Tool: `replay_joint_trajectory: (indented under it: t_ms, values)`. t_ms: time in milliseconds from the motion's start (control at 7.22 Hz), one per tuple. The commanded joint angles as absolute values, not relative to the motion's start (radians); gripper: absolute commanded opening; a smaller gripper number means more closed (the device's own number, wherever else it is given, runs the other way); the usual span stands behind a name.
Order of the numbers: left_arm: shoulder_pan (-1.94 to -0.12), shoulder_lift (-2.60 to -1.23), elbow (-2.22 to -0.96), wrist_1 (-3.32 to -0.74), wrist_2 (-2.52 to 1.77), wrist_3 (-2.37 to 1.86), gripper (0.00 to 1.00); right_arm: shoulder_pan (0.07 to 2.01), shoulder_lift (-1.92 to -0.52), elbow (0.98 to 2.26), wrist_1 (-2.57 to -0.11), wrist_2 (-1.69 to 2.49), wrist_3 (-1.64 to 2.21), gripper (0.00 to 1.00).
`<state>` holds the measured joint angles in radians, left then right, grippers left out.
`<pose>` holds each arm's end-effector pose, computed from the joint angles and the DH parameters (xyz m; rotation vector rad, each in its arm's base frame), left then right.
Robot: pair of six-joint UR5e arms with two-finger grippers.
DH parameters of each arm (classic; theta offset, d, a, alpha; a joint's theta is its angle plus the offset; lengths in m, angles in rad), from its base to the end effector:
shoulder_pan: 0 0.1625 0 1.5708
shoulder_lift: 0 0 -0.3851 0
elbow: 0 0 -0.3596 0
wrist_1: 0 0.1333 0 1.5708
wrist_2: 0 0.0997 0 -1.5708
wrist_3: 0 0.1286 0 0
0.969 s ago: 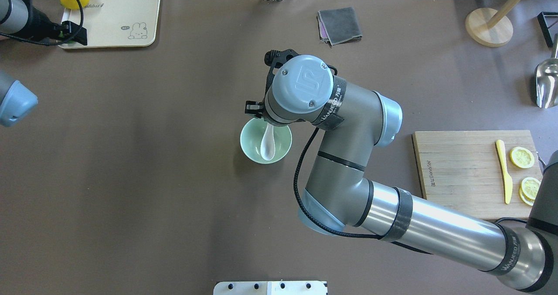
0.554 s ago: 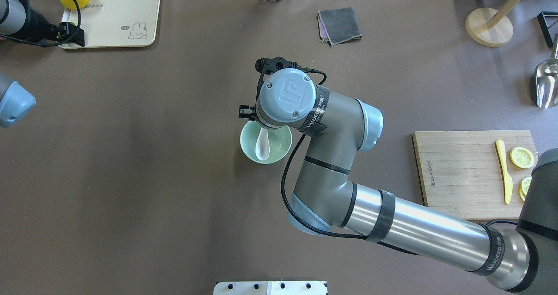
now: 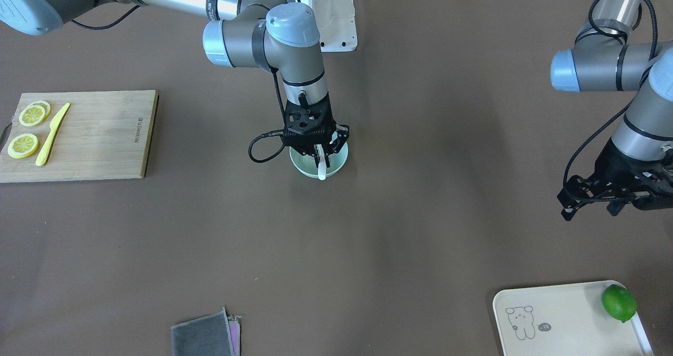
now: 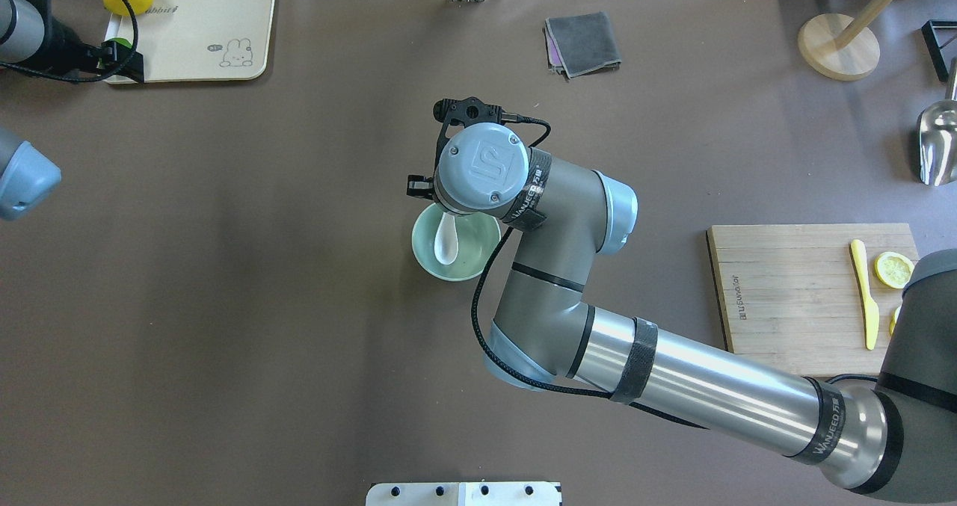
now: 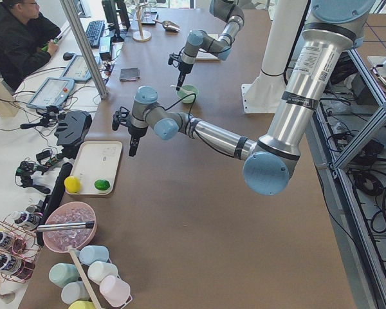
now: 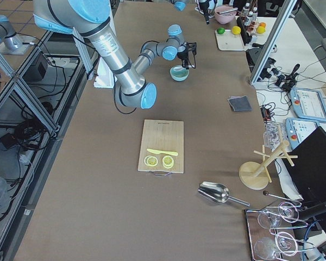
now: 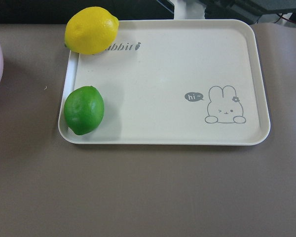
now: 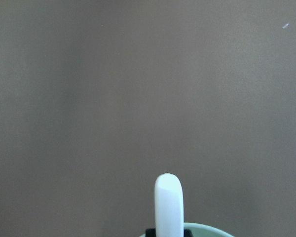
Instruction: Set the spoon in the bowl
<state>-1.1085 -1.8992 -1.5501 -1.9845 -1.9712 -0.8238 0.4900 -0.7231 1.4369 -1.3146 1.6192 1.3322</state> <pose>0.2021 -0.5920 0.4412 0.3402 0.7336 -0.1972 -0.5780 -0.4523 0.1723 0.3045 -0.9238 0.2078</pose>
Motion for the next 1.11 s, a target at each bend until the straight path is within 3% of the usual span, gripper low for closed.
replay_joint_trajectory:
  t_ms: [0, 138, 692, 969]
  values:
    - [-1.109, -1.899, -1.548, -1.985, -1.973, -0.824, 0.98, 0.492, -0.723, 1.431, -1.310, 1.618, 1.338, 0.04]
    - [-1.109, -1.901, -1.549, -1.985, -1.973, -0.824, 0.98, 0.495, -0.719, 1.434, -1.305, 1.618, 1.333, 0.99]
    - [-1.115, -1.898, -1.566, -1.983, -1.982, -0.822, 0.98, 0.641, -0.770, 1.523, -1.331, 1.780, 1.287, 1.00]
    - [-1.167, -1.835, -1.597, -1.977, -2.081, -0.801, 0.98, 0.862, -1.007, 1.667, -1.353, 2.037, 0.976, 1.00]
